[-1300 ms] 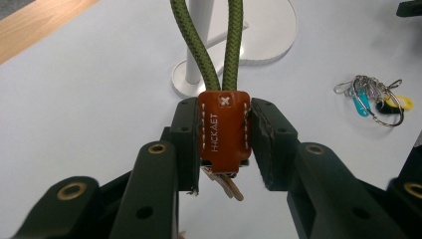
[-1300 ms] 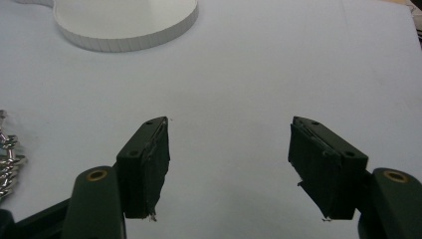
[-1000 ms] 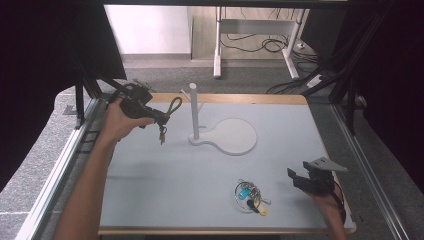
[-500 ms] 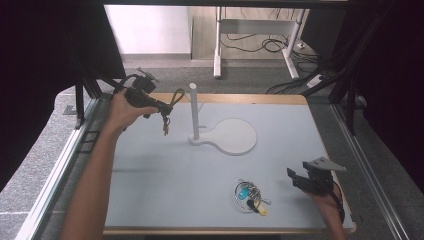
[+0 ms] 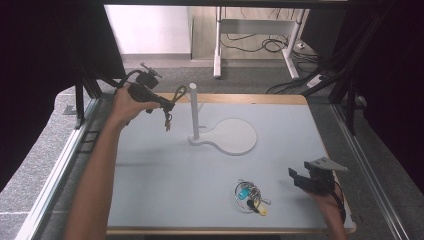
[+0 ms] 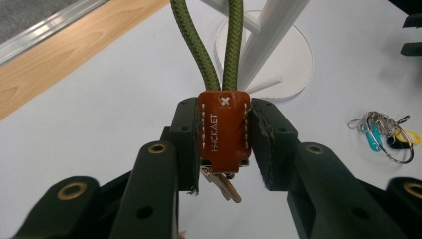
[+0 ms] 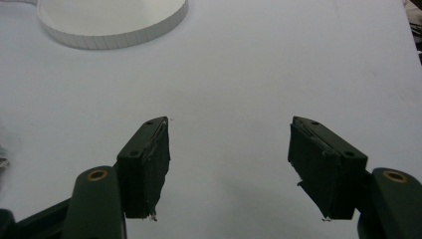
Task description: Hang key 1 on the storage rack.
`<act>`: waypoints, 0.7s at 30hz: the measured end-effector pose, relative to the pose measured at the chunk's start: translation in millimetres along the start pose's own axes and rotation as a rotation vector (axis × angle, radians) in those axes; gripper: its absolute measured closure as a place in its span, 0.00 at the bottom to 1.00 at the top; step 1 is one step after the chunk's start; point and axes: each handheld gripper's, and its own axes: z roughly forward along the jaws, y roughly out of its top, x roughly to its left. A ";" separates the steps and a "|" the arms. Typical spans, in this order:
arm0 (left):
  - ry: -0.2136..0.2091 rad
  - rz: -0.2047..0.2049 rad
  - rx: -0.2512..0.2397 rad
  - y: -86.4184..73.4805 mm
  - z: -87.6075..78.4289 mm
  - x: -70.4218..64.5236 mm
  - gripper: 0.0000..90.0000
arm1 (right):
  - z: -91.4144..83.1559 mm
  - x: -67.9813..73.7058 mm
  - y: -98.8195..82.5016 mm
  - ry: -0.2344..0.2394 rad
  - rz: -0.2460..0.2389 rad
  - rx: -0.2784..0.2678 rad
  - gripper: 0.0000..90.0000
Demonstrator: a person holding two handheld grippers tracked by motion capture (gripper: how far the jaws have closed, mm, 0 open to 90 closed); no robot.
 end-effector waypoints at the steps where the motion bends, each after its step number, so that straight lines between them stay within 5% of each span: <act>1: -0.002 -0.001 0.002 -0.4 1.3 0.3 0.74 | 0.0 0.2 0.0 0.000 -0.001 -0.002 0.36; 21: -0.034 0.012 0.028 0.6 29.0 -11.2 0.73 | 0.3 1.3 1.0 -0.002 -0.009 -0.002 0.36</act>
